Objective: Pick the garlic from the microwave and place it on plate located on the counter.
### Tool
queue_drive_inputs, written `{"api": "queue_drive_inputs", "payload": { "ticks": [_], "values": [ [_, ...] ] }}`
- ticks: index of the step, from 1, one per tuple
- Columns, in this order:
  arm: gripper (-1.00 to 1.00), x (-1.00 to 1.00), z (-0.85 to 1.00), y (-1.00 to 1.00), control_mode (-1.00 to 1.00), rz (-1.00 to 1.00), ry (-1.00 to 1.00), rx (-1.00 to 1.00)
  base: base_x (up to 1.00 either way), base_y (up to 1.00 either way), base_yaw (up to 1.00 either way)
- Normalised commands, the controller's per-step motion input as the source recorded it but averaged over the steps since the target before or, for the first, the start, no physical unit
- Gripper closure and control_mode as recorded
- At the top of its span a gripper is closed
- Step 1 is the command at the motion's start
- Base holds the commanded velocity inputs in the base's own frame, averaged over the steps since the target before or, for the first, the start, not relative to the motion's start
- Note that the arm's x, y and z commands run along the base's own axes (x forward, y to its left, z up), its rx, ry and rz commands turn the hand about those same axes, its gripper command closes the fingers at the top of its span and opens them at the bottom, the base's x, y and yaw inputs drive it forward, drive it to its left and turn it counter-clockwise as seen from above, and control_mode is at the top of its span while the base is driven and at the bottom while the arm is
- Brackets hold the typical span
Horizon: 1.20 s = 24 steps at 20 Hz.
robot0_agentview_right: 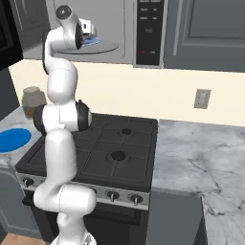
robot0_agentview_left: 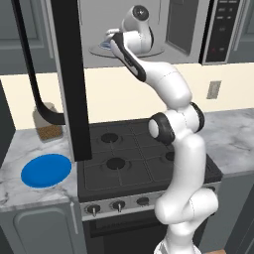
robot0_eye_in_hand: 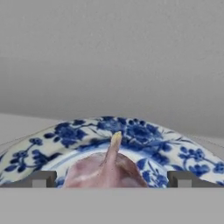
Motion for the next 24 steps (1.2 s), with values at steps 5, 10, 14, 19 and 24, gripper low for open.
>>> {"api": "queue_drive_inputs", "payload": {
  "ticks": [5,10,14,19,24],
  "values": [
    [-1.00,0.00,0.00,0.00,-1.00,0.00,0.00,0.00,0.00,0.00,0.00],
    [1.00,0.00,0.00,0.00,-1.00,0.00,0.00,0.00,0.00,0.00,0.00],
    [1.00,0.00,0.00,0.00,-1.00,0.00,0.00,0.00,0.00,0.00,0.00],
    [1.00,0.00,0.00,0.00,-1.00,0.00,0.00,0.00,0.00,0.00,0.00],
    [1.00,-0.17,-0.12,-0.05,-1.00,0.00,-0.17,0.03,0.00,0.00,0.00]
  ]
}}
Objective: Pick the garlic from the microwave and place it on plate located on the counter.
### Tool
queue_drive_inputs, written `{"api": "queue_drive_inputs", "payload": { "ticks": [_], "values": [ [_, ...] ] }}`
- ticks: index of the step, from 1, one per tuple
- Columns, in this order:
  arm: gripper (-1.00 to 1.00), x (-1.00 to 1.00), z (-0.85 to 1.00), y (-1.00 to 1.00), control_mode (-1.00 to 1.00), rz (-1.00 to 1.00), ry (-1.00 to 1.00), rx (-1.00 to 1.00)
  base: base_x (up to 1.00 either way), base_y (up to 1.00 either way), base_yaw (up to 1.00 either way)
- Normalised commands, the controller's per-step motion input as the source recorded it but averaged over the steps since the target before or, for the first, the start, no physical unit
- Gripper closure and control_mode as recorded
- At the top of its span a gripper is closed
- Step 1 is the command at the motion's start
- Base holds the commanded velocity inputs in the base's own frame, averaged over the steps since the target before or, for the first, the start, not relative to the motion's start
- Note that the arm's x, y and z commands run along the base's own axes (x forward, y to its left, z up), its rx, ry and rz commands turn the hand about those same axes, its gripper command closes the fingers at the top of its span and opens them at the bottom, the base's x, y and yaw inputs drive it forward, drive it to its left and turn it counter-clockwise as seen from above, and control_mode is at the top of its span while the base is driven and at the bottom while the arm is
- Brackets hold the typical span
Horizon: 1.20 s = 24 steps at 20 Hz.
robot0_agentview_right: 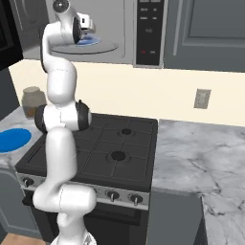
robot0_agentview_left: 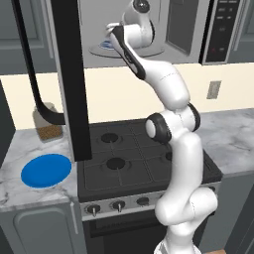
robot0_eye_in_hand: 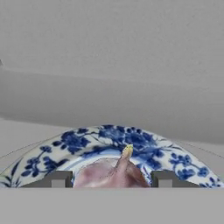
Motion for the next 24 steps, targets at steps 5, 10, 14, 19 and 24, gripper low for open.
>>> {"api": "queue_drive_inputs", "payload": {
  "ticks": [5,10,14,19,24],
  "values": [
    [1.00,-0.26,-0.46,-0.05,-1.00,0.00,-0.15,0.04,0.00,0.00,0.00],
    [1.00,-0.18,-0.70,-0.06,-1.00,0.00,-0.13,0.05,0.00,0.00,0.00],
    [1.00,-0.52,0.01,-0.22,-1.00,0.00,-0.13,0.07,0.00,0.00,0.00],
    [1.00,-0.93,0.10,-0.21,-1.00,0.00,-0.19,0.07,0.00,0.00,0.00],
    [1.00,-1.00,0.18,-0.25,-1.00,0.00,-0.17,0.12,0.00,0.00,0.00]
  ]
}}
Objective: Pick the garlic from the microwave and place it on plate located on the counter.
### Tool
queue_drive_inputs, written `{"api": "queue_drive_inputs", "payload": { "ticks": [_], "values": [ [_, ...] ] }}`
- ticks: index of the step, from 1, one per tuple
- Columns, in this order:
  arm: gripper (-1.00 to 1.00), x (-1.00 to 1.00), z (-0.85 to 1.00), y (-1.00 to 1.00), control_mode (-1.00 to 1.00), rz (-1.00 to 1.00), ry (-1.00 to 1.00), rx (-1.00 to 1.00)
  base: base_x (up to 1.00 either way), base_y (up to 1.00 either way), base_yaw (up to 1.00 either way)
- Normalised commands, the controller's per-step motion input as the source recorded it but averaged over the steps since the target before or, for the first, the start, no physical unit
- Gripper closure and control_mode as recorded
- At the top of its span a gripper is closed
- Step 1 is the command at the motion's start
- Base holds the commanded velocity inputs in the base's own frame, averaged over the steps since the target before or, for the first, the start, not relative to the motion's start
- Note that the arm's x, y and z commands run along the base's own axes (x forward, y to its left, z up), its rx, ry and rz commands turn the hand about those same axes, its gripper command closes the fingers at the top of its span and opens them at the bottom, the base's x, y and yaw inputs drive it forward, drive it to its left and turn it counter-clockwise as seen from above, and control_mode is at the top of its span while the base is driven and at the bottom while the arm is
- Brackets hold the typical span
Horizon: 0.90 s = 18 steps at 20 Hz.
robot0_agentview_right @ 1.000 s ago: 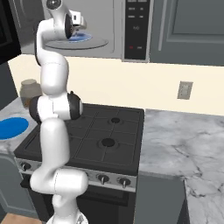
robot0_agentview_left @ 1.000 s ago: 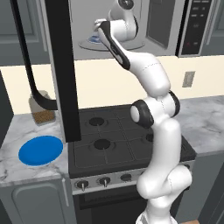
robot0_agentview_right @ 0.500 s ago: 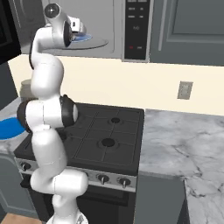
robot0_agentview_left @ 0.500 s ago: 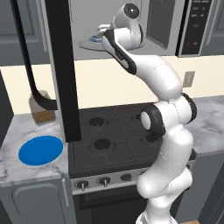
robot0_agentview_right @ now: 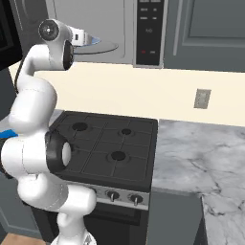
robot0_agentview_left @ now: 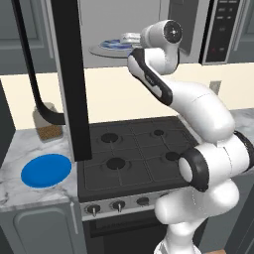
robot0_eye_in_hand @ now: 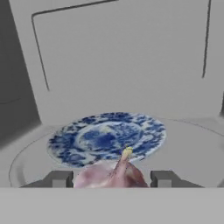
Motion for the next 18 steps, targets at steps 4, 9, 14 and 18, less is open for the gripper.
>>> {"api": "queue_drive_inputs", "payload": {
  "ticks": [4,9,14,18],
  "values": [
    [1.00,-1.00,0.36,-0.32,-1.00,0.00,0.00,0.08,0.00,0.00,0.00],
    [1.00,-0.99,0.02,-0.09,-1.00,0.04,0.01,0.01,0.00,0.00,0.00],
    [1.00,-0.70,-0.34,0.00,-1.00,0.04,0.17,-0.02,0.00,0.00,0.00],
    [1.00,-0.32,-0.54,0.02,-1.00,0.00,0.23,-0.07,0.00,0.00,0.00]
  ]
}}
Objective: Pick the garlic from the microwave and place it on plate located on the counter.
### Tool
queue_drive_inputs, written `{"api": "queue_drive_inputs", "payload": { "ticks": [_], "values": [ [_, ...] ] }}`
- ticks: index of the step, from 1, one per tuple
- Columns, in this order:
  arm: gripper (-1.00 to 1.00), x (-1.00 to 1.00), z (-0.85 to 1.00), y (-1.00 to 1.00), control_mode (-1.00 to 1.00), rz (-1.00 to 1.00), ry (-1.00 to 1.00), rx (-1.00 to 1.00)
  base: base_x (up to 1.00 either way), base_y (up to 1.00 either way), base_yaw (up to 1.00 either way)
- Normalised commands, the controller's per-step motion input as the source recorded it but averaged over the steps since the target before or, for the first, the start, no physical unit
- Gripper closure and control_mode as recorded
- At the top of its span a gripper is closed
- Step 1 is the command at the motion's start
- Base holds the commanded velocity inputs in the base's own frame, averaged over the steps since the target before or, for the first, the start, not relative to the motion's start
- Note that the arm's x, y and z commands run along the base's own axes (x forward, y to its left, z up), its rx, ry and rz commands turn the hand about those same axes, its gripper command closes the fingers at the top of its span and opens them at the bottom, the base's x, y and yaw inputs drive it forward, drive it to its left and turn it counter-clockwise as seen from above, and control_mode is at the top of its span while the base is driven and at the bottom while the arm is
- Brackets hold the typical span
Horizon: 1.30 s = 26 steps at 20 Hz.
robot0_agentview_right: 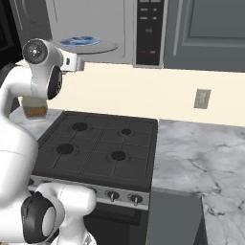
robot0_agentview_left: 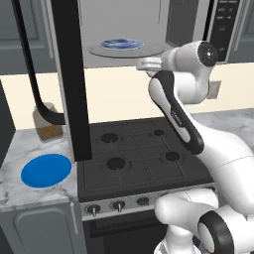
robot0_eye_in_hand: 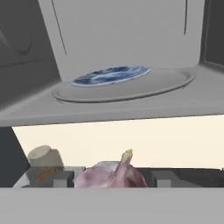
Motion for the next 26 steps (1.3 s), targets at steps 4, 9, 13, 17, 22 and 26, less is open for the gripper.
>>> {"api": "queue_drive_inputs", "payload": {
  "ticks": [4,9,13,17,22,26],
  "values": [
    [1.00,-0.11,-0.41,0.05,-1.00,0.01,0.24,-0.06,0.00,0.00,0.00],
    [1.00,0.00,-0.55,0.36,-1.00,0.14,0.17,-0.09,0.00,0.00,0.00],
    [1.00,0.00,-0.77,0.43,-1.00,0.26,0.10,-0.10,0.00,0.00,0.00],
    [1.00,0.00,-0.88,0.30,-1.00,0.30,0.10,-0.08,0.00,0.00,0.00],
    [1.00,0.00,-0.88,0.44,-1.00,0.25,0.11,-0.09,0.00,0.00,0.00],
    [1.00,0.00,-0.80,0.47,-1.00,0.24,0.11,-0.10,0.00,0.00,0.00]
  ]
}}
